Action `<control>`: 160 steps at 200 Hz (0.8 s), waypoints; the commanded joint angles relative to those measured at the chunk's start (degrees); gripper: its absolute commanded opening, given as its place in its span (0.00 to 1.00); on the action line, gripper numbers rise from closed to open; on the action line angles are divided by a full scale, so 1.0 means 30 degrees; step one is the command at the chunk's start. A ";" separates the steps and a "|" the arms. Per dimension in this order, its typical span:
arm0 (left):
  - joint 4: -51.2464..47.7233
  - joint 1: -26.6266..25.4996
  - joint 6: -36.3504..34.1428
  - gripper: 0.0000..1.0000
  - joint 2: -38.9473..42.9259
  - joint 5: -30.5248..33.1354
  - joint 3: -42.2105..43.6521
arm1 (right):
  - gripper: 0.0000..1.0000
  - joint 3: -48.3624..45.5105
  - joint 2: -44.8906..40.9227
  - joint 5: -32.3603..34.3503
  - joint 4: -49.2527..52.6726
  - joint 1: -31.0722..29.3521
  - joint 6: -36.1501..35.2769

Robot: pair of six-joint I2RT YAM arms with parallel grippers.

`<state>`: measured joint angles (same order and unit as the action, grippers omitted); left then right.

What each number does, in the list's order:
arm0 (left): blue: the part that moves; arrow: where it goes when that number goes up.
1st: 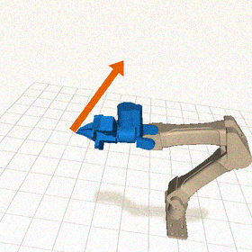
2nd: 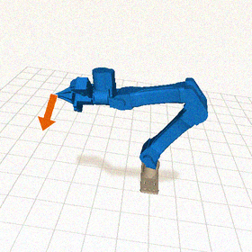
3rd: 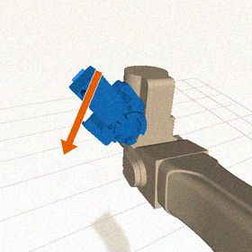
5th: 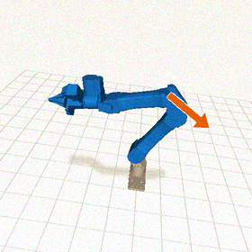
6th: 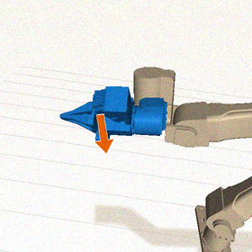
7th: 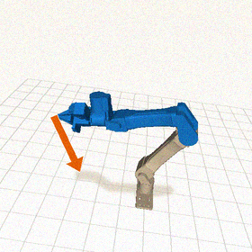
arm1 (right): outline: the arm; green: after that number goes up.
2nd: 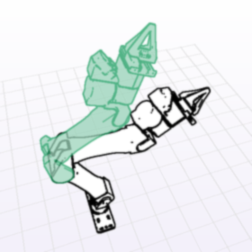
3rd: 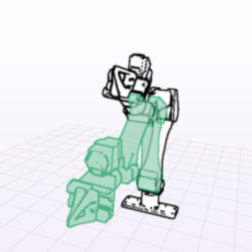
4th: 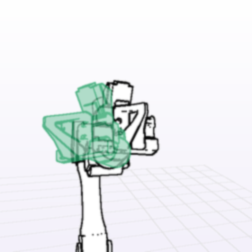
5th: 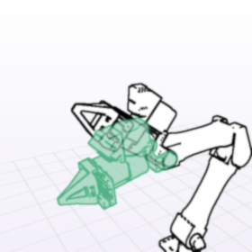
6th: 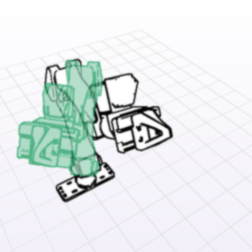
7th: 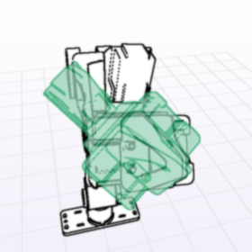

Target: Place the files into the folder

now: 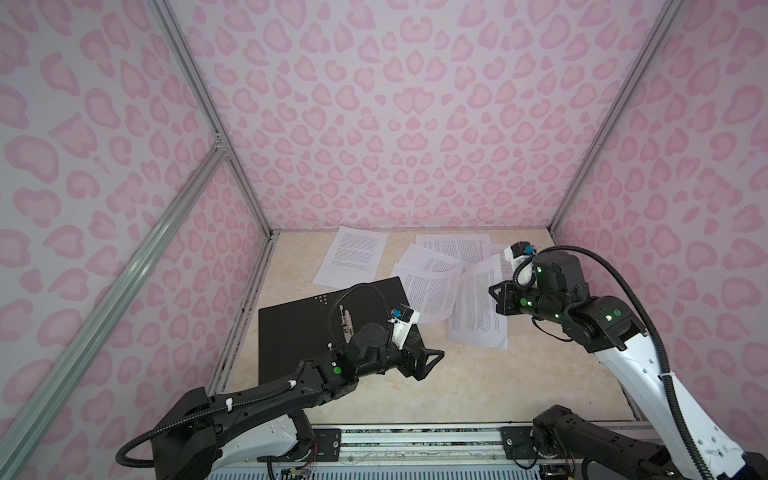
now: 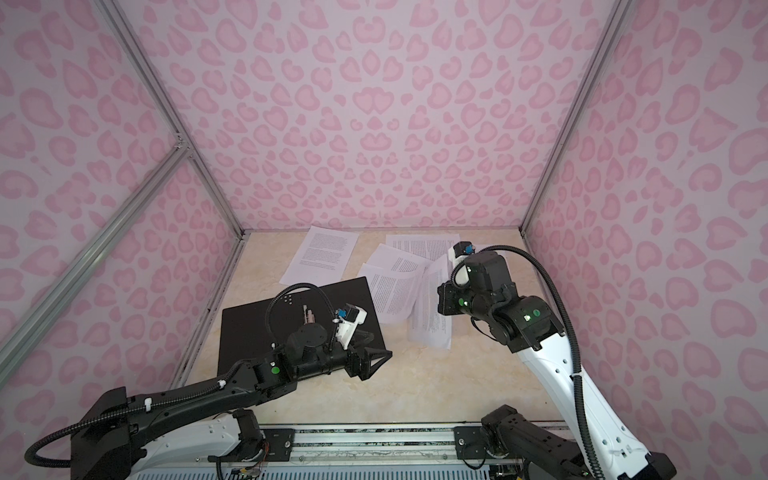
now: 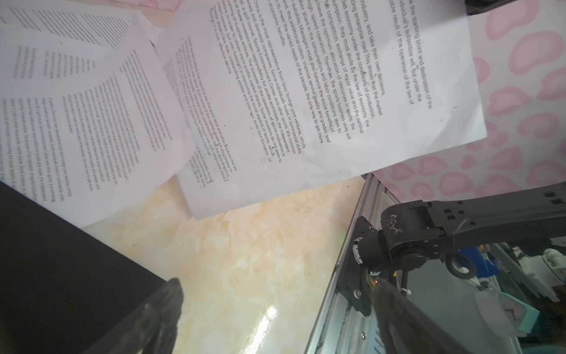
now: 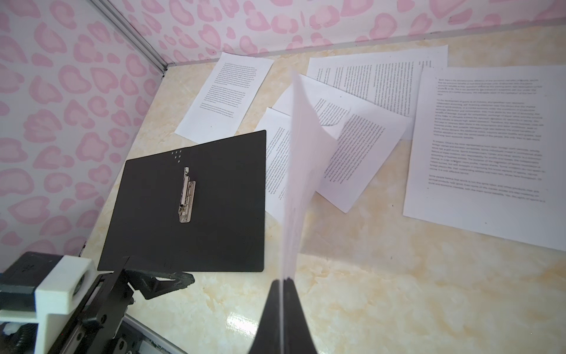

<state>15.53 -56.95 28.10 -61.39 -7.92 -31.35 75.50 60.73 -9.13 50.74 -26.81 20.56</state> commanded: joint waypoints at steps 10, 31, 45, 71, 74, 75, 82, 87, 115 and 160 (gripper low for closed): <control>0.0408 0.0057 -0.1285 0.97 0.1211 0.4669 0.1033 | 0.00 0.1585 0.1434 0.2408 0.0596 -0.0962 -0.2799; 0.1399 0.0057 -0.2515 0.97 0.1535 0.6121 0.1648 | 0.00 0.2315 0.1886 0.3990 0.0210 -0.2235 -0.4796; 0.2424 0.0057 -0.3304 0.97 0.1542 0.6478 0.2130 | 0.00 0.2400 0.1877 0.4590 -0.0531 -0.3075 -0.6224; 0.2900 0.0138 -0.4583 0.97 0.1390 0.6540 0.2087 | 0.00 0.2443 0.1974 0.5169 -0.1329 -0.4394 -0.8747; 0.2846 0.0159 -0.4692 0.97 0.1411 0.6714 0.2052 | 0.00 0.2479 0.2005 0.5179 -0.1328 -0.4456 -0.8964; 0.2834 0.0166 -0.4714 0.97 0.1415 0.6772 0.2048 | 0.00 0.2498 0.2029 0.5165 -0.1328 -0.4469 -0.9021; 0.2764 0.0224 -0.4965 0.97 0.1566 0.7182 0.1993 | 0.00 0.2643 0.2158 0.5061 -0.1277 -0.4594 -0.9529; 0.2803 0.0283 -0.5155 0.97 0.1712 0.7432 0.2014 | 0.00 0.2712 0.2225 0.5010 -0.1191 -0.4654 -0.9870; 0.3648 0.0350 -0.6485 0.97 0.2604 0.7698 0.1835 | 0.00 0.2158 0.2160 0.5325 -0.1166 -0.5481 -1.2723; 0.6033 0.0533 -0.9043 1.00 0.1281 0.8347 0.0972 | 0.00 -0.0222 0.0187 0.3087 -0.2755 -0.5800 -1.7161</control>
<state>27.59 -55.70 8.12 -55.51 15.97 -26.13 77.60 63.72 4.91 46.11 -44.05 -20.32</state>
